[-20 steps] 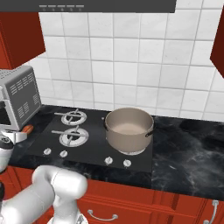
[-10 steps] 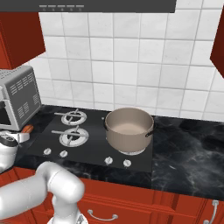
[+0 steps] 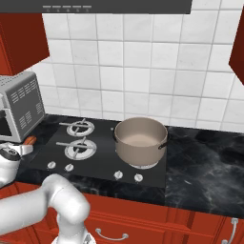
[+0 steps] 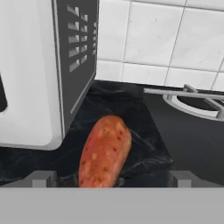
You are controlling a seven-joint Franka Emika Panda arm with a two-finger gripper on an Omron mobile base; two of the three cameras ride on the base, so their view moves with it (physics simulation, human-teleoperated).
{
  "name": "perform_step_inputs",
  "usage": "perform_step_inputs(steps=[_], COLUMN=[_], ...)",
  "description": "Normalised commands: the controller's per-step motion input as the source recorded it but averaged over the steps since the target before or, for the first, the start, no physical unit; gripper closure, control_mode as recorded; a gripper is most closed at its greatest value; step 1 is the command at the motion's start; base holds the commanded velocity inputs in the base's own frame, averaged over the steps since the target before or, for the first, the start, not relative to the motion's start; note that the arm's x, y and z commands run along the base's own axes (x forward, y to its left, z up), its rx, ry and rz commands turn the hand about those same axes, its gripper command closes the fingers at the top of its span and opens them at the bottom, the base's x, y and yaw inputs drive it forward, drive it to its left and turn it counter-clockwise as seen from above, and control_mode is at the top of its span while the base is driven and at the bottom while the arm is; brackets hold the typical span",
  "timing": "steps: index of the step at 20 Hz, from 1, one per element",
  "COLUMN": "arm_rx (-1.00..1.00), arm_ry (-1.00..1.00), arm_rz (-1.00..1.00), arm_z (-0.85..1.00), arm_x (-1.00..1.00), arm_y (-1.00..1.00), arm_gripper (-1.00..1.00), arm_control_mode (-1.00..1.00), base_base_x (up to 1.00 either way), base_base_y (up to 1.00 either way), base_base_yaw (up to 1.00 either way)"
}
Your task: Turn on the burner for the pot on the stove. Wait thirty seconds for the pot to heat up. Then add the sweet potato to the pot.
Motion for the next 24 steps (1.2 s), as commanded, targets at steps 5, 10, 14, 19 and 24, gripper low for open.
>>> perform_step_inputs(steps=[5,10,14,19,24], arm_rx=[0.0,0.0,0.0,0.0,0.0], arm_ry=[0.01,0.01,0.01,0.0,0.0], arm_rz=[0.0,0.0,0.0,0.0,0.0], arm_z=[-0.08,-0.28,-0.34,-0.18,-0.12], arm_x=[0.32,0.52,0.47,0.41,0.43], arm_y=[-0.04,0.0,0.0,0.0,0.0], arm_gripper=[-1.0,-1.0,-1.0,-1.0,-1.0], arm_control_mode=[-1.0,-1.0,-1.0,-1.0,-1.0], base_base_x=[0.0,0.0,0.0,0.0,0.0], base_base_y=[0.0,0.0,0.0,0.0,0.0], base_base_yaw=[0.0,0.0,0.0,0.0,0.0])
